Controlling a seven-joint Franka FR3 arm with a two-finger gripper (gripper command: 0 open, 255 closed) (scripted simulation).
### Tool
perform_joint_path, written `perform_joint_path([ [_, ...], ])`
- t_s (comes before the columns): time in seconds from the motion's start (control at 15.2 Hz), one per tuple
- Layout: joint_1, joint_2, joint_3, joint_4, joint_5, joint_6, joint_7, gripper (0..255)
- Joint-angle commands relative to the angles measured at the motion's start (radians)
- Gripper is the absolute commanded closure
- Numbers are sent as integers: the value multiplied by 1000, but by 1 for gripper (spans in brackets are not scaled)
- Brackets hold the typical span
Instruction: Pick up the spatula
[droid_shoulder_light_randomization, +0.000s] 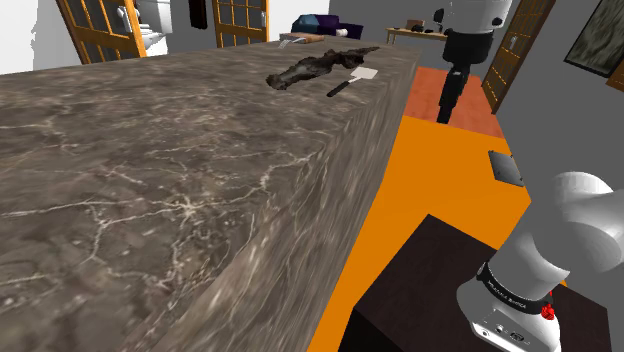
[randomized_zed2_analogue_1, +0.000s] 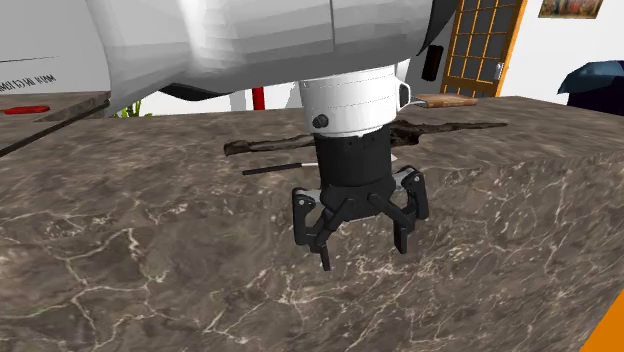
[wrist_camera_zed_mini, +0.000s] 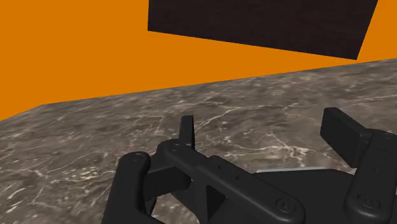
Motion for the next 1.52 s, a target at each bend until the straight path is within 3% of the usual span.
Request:
perform_joint_path([
  [0.0,0,0,0,0,0,0,0,0],
  [0.33,-100,167,122,163,123,-9,379,0],
  [0.66,-200,348,214,356,197,-14,751,0],
  [1.32,-345,699,300,779,214,-30,1463,0],
  [1.45,-344,695,298,761,216,-16,1465,0],
])
